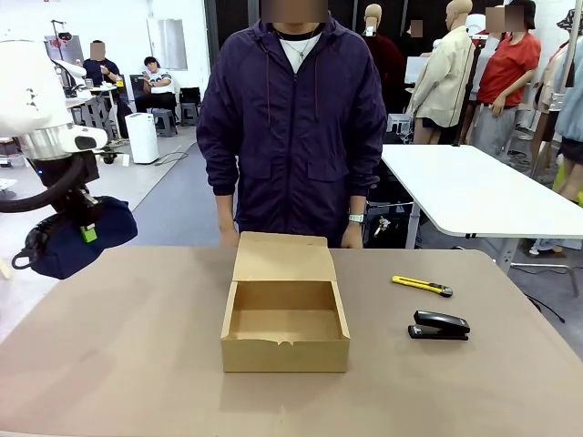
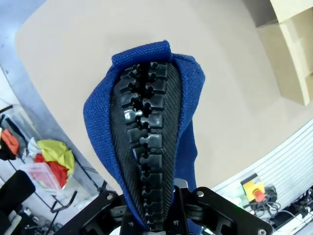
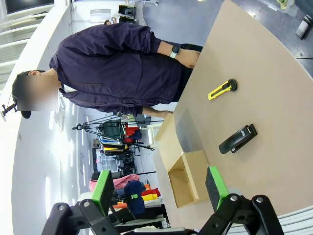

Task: Pack the items into the box.
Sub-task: Pick up the item indicated by the person and place it inside the Mailer Box.

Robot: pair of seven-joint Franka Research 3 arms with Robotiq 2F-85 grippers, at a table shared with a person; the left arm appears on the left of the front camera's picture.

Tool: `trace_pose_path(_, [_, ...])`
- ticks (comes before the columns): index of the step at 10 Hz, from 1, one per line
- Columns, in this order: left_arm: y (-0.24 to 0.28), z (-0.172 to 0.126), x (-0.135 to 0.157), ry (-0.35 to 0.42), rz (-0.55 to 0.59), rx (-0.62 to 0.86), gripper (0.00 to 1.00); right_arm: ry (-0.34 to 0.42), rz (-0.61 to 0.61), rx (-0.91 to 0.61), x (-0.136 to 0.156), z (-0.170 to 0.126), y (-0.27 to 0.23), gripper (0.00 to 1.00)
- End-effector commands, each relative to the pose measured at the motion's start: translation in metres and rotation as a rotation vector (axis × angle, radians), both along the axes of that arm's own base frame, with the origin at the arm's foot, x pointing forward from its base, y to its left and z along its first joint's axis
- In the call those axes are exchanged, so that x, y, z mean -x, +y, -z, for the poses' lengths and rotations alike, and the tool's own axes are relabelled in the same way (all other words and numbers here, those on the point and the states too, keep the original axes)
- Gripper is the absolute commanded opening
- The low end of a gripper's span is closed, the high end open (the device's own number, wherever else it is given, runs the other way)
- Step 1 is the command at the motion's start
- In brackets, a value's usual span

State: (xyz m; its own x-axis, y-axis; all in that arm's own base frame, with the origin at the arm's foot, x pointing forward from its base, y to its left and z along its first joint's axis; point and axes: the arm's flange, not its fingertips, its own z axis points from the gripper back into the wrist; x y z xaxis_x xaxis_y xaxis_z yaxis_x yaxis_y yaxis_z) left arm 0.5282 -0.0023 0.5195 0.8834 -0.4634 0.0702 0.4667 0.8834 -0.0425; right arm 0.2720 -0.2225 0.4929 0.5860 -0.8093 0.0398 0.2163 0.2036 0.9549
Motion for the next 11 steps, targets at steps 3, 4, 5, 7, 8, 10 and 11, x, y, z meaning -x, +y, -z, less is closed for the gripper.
trace_pose_path(3, [-0.064, -0.023, -0.011, -0.2, 0.339, -0.088, 0.0, -0.031, 0.004, -0.004, -0.003, -0.001, -0.001, 1.0])
trace_pose_path(4, [-0.101, -0.032, -0.017, -0.3, 0.501, -0.133, 0.0, -0.031, 0.004, -0.004, -0.003, -0.001, -0.001, 1.0])
trace_pose_path(5, [-0.144, -0.037, -0.02, -0.375, 0.682, -0.086, 0.0, -0.031, 0.004, -0.004, -0.003, -0.001, -0.001, 1.0])
trace_pose_path(7, [-0.209, -0.038, -0.015, -0.441, 0.951, -0.038, 0.0, -0.031, 0.004, -0.004, -0.003, -0.001, -0.001, 1.0])
trace_pose_path(8, [-0.242, -0.037, -0.008, -0.465, 1.061, -0.034, 0.0, -0.031, 0.004, -0.004, -0.003, -0.001, -0.001, 1.0])
trace_pose_path(10, [-0.306, -0.024, 0.005, -0.382, 1.257, 0.018, 0.0, -0.031, 0.004, -0.004, -0.003, -0.001, -0.001, 1.0])
trace_pose_path(11, [-0.334, -0.019, 0.017, -0.256, 1.211, 0.01, 0.0, -0.031, 0.004, -0.004, -0.003, -0.001, -0.001, 1.0])
